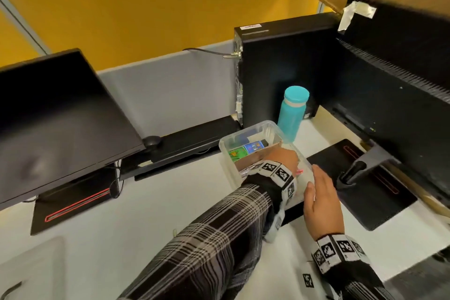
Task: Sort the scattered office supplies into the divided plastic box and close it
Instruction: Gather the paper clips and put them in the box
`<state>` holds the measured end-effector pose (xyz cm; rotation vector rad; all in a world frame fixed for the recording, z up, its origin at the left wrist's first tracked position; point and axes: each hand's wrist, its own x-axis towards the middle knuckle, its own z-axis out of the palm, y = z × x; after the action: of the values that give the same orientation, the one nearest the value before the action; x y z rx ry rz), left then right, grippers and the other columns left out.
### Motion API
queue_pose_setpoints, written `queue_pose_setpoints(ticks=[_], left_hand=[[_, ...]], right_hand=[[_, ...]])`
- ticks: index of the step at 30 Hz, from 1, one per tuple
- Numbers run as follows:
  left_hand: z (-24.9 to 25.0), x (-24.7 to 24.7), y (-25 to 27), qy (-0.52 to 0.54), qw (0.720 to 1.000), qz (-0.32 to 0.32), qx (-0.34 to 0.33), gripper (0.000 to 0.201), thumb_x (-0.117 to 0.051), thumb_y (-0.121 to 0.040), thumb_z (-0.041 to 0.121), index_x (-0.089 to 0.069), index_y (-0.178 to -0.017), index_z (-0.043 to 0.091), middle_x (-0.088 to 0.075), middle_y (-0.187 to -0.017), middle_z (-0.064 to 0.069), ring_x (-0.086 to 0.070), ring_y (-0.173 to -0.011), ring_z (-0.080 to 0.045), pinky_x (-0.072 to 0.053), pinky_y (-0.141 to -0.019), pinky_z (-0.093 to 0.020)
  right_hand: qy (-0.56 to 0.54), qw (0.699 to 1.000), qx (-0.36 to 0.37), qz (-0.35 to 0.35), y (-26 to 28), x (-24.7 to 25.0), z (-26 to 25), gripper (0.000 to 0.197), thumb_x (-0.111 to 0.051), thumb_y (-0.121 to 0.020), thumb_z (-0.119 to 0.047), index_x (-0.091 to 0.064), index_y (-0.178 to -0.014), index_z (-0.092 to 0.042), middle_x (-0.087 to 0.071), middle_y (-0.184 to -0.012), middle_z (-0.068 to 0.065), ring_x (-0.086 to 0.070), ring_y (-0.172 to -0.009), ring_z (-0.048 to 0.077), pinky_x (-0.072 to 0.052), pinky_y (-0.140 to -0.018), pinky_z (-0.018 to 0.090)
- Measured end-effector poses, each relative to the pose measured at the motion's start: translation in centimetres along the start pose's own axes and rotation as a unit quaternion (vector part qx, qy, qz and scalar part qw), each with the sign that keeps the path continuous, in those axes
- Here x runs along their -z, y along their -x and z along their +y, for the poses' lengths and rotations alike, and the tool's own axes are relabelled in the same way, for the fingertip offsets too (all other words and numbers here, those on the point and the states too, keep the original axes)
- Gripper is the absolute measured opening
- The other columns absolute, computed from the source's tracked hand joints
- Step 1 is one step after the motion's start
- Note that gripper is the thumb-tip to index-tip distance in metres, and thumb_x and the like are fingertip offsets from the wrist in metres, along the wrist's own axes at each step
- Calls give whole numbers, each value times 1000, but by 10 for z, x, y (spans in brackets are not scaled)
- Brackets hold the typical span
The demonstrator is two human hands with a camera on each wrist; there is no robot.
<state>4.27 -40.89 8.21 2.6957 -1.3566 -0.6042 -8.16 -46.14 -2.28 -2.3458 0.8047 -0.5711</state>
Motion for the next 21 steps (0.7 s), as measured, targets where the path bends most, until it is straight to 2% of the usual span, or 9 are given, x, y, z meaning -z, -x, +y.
queue_pose_setpoints(ticks=[3, 7, 10, 12, 14, 15, 18, 19, 21], left_hand=[[8, -12, -16, 18, 999, -20, 18, 32, -48, -96, 16, -56, -123, 1, -57, -128, -17, -55, -118, -32, -45, -86, -36], [-7, -1, -1, 91, 995, -42, -1, 36, -56, -91, 23, -57, -124, 10, -58, -128, -10, -56, -116, -26, -42, -84, -28], [-43, 11, 40, 180, 982, 52, -32, 31, -47, -93, 20, -60, -122, 20, -64, -120, -2, -60, -107, -19, -45, -94, -29], [-81, 7, 72, 190, 974, 121, 1, 32, -45, -93, 18, -60, -121, 26, -64, -120, 3, -61, -104, -17, -47, -94, -30], [-128, -8, 108, 158, 975, 137, 74, 30, -45, -94, 24, -58, -119, 31, -63, -120, 8, -61, -101, -13, -49, -93, -34], [-153, -21, 125, 129, 977, 118, 124, 29, -45, -94, 27, -56, -121, 32, -61, -122, 10, -60, -103, -12, -48, -95, -34], [-215, -64, 177, 43, 969, -7, 244, 37, -41, -95, 27, -44, -132, 32, -49, -137, 8, -47, -123, -16, -41, -104, -34], [-228, -79, 192, 37, 965, -36, 256, 43, -40, -95, 22, -39, -137, 32, -42, -142, 7, -41, -129, -16, -37, -107, -34], [-241, -104, 214, 51, 970, -58, 230, 57, -40, -92, 7, -29, -143, 31, -29, -151, 8, -30, -136, -16, -30, -112, -32]], right_hand=[[8, 1000, 3, -2, -1, 1, 3, 61, -16, -92, -46, -32, -143, -16, -39, -146, 7, -39, -130, 23, -33, -110, 38], [8, 1000, 3, -12, -1, 2, 2, 59, -19, -94, -45, -30, -144, -16, -37, -146, 7, -38, -131, 23, -31, -111, 37], [22, 999, -22, -21, -2, 7, -3, 51, -31, -98, -35, -29, -144, -14, -36, -148, 9, -35, -133, 26, -29, -112, 41], [60, 998, -20, -15, -2, 13, -14, 52, -42, -95, -24, -29, -144, -13, -33, -150, 10, -29, -137, 28, -25, -114, 46], [78, 996, 32, -3, 2, 19, -35, 56, -51, -90, -17, -32, -143, -12, -30, -151, 9, -24, -140, 28, -22, -115, 47], [66, 995, 76, -3, 6, 19, -49, 55, -53, -89, -16, -34, -141, -13, -31, -150, 7, -24, -140, 26, -23, -115, 46], [-5, 972, 228, -51, 29, 6, -91, 43, -49, -90, -16, -44, -133, -14, -39, -142, 4, -33, -134, 18, -30, -112, 36], [-22, 960, 268, -80, 39, -6, -100, 41, -46, -89, -17, -46, -130, -15, -43, -138, 2, -38, -129, 15, -33, -109, 30], [-24, 932, 322, -168, 64, -33, -112, 38, -43, -88, -21, -48, -126, -19, -50, -129, -3, -45, -119, 9, -42, -98, 23]])
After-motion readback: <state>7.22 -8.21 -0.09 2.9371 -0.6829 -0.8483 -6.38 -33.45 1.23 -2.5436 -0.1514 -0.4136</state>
